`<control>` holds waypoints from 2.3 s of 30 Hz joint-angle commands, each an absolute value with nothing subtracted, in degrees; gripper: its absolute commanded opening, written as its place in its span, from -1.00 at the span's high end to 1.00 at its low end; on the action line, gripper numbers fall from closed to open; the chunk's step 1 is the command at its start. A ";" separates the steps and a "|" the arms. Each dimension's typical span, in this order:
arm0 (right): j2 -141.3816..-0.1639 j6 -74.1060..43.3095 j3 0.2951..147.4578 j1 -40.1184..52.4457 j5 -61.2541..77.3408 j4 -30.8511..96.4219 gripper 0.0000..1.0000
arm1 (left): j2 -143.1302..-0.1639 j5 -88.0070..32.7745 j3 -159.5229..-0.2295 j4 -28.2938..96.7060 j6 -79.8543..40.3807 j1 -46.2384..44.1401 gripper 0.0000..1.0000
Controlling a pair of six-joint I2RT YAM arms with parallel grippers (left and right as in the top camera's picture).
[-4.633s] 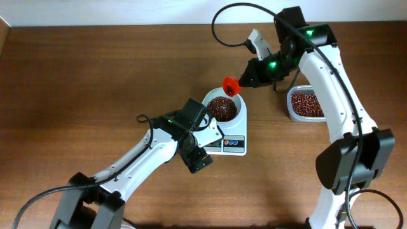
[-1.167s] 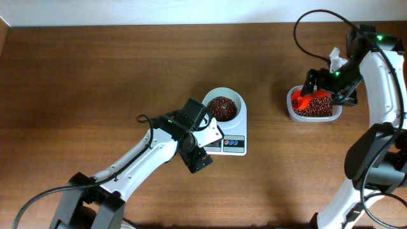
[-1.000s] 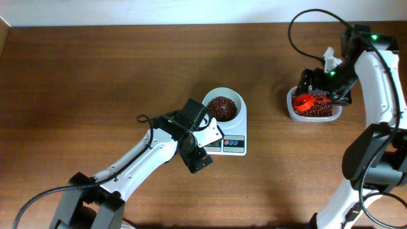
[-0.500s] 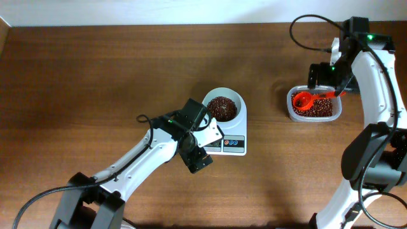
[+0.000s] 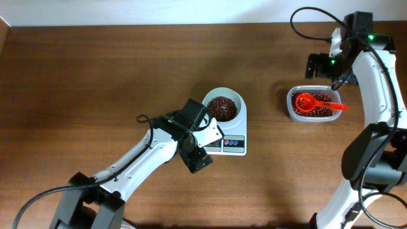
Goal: Scoop item into bowl and weigh 50g on scale
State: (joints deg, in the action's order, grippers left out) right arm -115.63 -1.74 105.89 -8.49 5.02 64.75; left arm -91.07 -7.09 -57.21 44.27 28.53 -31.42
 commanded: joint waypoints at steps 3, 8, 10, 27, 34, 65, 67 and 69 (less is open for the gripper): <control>-114.85 -2.44 105.62 -8.62 14.61 73.38 -0.98 | -90.39 -7.73 -57.04 44.18 29.45 -31.33 -0.98; -114.85 -2.44 105.62 -8.62 14.85 75.31 -0.98 | -90.39 -7.73 -57.04 44.18 29.45 -31.33 -0.98; -114.83 -2.46 105.62 -8.56 14.98 75.90 -0.98 | -90.39 -7.73 -57.04 44.16 29.45 -31.33 -0.98; -114.69 -2.42 105.65 -7.70 14.59 77.60 -0.98 | -90.39 -7.73 -57.04 44.18 29.45 -31.33 -0.98; -114.24 -2.42 105.65 -5.13 14.31 77.58 -0.98 | -90.39 -7.73 -57.04 44.16 29.45 -31.33 -0.98; -111.13 -4.56 105.41 2.61 5.32 79.88 -0.98 | -90.39 -7.73 -57.04 44.18 29.45 -31.33 -0.98; -111.13 -4.56 105.41 2.61 5.30 79.88 -0.97 | -90.39 -7.73 -57.04 44.16 29.45 -31.33 -0.98; -111.15 -4.56 105.38 2.61 5.30 79.83 -0.97 | -90.39 -7.73 -57.04 44.18 29.45 -31.33 -0.98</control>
State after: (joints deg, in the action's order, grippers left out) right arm -112.66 -4.32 105.84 2.76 6.00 79.96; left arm -91.07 -7.09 -57.21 44.27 28.53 -31.42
